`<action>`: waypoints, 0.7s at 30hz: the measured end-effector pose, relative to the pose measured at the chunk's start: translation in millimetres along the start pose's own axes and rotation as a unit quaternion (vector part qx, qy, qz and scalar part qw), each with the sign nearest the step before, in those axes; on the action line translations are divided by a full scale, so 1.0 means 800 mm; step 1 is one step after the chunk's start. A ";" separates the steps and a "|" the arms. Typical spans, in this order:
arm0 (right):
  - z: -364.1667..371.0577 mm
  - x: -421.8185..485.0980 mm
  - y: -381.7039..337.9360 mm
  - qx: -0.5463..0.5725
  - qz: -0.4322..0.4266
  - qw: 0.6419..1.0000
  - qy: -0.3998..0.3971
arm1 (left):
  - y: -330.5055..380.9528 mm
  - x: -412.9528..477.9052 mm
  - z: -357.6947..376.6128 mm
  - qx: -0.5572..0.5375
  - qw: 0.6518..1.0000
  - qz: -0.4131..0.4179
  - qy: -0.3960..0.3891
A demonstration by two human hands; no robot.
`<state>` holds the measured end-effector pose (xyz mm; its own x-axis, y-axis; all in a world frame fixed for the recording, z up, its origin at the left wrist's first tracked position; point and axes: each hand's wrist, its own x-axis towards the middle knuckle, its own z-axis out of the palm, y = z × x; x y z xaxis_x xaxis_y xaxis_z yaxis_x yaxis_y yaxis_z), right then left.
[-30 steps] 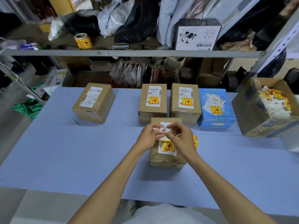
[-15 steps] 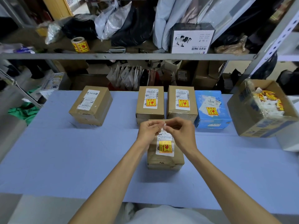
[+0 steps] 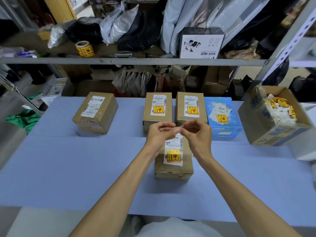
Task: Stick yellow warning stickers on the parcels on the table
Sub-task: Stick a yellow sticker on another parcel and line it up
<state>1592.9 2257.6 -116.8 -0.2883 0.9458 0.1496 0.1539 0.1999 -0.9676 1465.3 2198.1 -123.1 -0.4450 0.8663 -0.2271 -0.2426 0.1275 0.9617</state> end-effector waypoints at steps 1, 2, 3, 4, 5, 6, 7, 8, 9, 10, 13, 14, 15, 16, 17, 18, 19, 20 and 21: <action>0.001 -0.001 -0.001 0.005 0.001 1.000 0.004 | 0.002 0.001 -0.001 0.006 1.000 -0.004 -0.001; 0.002 -0.001 -0.002 0.007 0.005 1.000 0.007 | 0.003 0.002 -0.001 0.016 1.000 -0.007 -0.005; 0.002 -0.002 -0.003 0.011 0.009 1.000 0.006 | 0.003 0.003 -0.001 0.028 0.999 -0.009 -0.012; 0.002 -0.002 -0.004 0.016 0.012 1.000 0.001 | 0.002 0.003 -0.001 0.039 0.999 -0.012 -0.018; 0.001 -0.002 -0.004 0.023 0.015 1.000 -0.006 | 0.001 0.003 0.000 0.045 0.999 -0.017 -0.022; -0.001 -0.002 -0.004 0.030 0.016 0.999 -0.014 | 0.001 0.003 0.000 0.044 0.999 -0.022 -0.022; -0.003 -0.003 -0.004 0.035 0.015 0.999 -0.025 | 0.000 0.004 0.001 0.038 0.999 -0.027 -0.019; -0.005 -0.003 -0.004 0.036 0.010 0.999 -0.039 | 0.001 0.004 0.001 0.031 0.999 -0.031 -0.013; -0.006 -0.003 -0.005 0.032 0.004 0.998 -0.055 | 0.001 0.005 0.002 0.029 0.999 -0.033 -0.005; -0.007 -0.003 -0.005 0.024 -0.003 0.997 -0.069 | 0.002 0.007 0.002 0.035 0.999 -0.035 0.001; -0.008 -0.002 -0.006 -0.017 -0.025 0.997 -0.077 | -0.001 0.008 0.006 0.054 0.998 -0.040 0.010; -0.009 -0.001 -0.006 -0.028 -0.034 0.996 -0.072 | -0.001 0.008 0.007 0.042 0.998 -0.043 0.010; -0.011 0.000 -0.006 -0.038 -0.040 0.996 -0.066 | -0.001 0.009 0.008 0.027 0.999 -0.045 0.007; -0.013 0.001 -0.006 -0.046 -0.044 0.996 -0.059 | 0.001 0.009 0.008 0.012 0.999 -0.046 -0.001; -0.015 0.002 -0.006 -0.053 -0.046 0.996 -0.052 | 0.002 0.010 0.008 0.003 0.999 -0.045 -0.014; -0.017 0.004 -0.005 -0.060 -0.048 0.996 -0.047 | 0.004 0.011 0.008 0.001 0.999 -0.044 -0.027; -0.019 0.005 -0.004 -0.070 -0.055 0.995 -0.043 | 0.006 0.011 0.008 0.004 0.998 -0.043 -0.037; -0.019 0.006 -0.003 -0.086 -0.065 0.993 -0.039 | 0.007 0.012 0.009 0.007 0.998 -0.043 -0.043; -0.019 0.006 -0.002 -0.105 -0.079 0.991 -0.036 | 0.008 0.012 0.012 0.008 0.998 -0.043 -0.043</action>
<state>1605.9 2266.1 -111.6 -0.3891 0.8798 0.2729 0.2933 0.3992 -0.8687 1467.3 2212.0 -117.5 -0.3466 0.8901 -0.2959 -0.2627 0.2107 0.9416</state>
